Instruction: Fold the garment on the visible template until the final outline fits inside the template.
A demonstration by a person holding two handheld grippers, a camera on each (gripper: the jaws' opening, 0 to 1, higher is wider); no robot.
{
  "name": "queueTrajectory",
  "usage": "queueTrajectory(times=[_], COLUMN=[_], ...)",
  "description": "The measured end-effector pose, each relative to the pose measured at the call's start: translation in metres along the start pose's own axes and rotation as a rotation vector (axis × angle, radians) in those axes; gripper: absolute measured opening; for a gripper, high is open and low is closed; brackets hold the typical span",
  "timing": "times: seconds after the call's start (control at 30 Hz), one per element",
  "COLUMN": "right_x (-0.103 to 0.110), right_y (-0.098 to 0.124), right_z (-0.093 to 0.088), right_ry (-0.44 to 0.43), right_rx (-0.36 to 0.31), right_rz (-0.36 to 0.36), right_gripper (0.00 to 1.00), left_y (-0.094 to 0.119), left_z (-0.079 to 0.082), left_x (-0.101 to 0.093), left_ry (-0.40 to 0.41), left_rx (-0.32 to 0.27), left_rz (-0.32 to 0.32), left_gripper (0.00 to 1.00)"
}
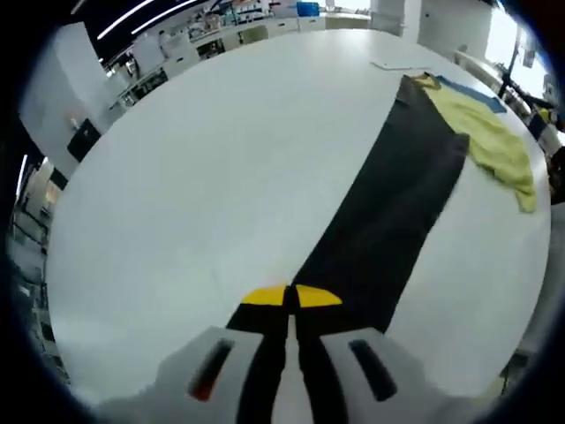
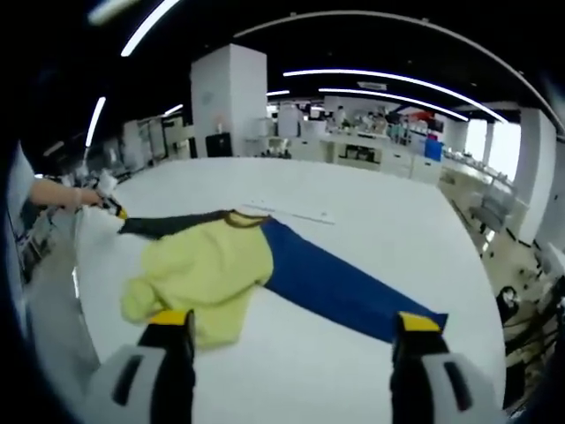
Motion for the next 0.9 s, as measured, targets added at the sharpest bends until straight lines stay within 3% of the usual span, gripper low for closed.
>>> queueTrajectory(times=[0.1,0.27,0.57,0.67,0.73,0.77,0.9], right_x=[0.0,-0.002,0.004,0.002,0.002,0.003,0.006], right_y=[0.001,0.007,0.009,0.008,0.008,0.008,0.007], right_z=[-0.001,-0.004,-0.01,-0.011,-0.01,-0.01,-0.01], right_ry=[0.0,-0.004,-0.02,-0.013,-0.022,-0.028,-0.037], right_rx=[0.002,0.006,0.013,0.017,0.009,0.002,-0.001], right_rz=[-0.001,-0.015,-0.016,-0.012,-0.011,-0.009,-0.003], right_gripper=[0.93,0.93,0.93,0.93,0.93,0.93,0.93], left_y=[-0.007,-0.012,-0.013,-0.012,-0.009,-0.006,-0.005], left_z=[-0.002,-0.003,-0.001,-0.002,-0.003,0.0,0.001], left_x=[0.002,0.004,0.008,0.017,0.012,0.011,-0.001], left_ry=[-0.09,-0.052,-0.058,-0.092,-0.052,-0.023,-0.025], left_rx=[0.053,0.062,0.058,0.049,0.042,0.006,-0.036], left_rz=[0.001,-0.005,-0.008,0.039,0.015,-0.004,-0.056], left_gripper=[0.0,0.0,0.0,0.13,0.25,0.31,0.62])
Point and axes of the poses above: the point that each gripper's makers call its tool centre point, and the gripper's own axes: y roughly backward along the fingers, x roughly to its left, z roughly out of its top, the point moved 2 cm from there along y, roughly backward along the fingers, and after that the axes turned 1 degree about z, right-handed, at the moved point
